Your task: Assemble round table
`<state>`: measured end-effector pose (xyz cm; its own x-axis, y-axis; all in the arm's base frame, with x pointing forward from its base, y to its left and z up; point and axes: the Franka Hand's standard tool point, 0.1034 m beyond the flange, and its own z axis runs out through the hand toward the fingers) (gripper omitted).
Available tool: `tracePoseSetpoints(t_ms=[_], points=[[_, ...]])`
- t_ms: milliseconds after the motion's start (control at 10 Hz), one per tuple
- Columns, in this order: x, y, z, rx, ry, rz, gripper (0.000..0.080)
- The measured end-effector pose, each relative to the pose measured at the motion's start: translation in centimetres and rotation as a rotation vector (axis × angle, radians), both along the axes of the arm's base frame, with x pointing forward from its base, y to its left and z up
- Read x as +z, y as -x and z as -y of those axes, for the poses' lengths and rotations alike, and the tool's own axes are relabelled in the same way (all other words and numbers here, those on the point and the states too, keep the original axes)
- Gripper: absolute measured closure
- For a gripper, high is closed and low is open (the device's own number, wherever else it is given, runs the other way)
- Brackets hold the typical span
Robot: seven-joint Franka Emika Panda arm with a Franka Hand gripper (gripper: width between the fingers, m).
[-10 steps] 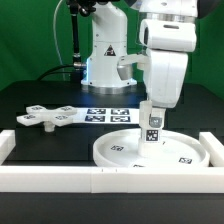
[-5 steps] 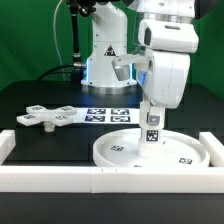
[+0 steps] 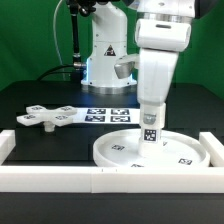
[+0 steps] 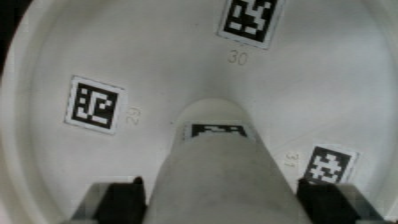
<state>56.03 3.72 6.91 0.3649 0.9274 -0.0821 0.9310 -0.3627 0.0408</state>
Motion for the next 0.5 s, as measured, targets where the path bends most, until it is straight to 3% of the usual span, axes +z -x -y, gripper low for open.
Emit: tracePoseSetpoints(t_ms=[500], points=[[0.03,0.26,-0.12,-0.434,-0.012,0.015,0.0392]])
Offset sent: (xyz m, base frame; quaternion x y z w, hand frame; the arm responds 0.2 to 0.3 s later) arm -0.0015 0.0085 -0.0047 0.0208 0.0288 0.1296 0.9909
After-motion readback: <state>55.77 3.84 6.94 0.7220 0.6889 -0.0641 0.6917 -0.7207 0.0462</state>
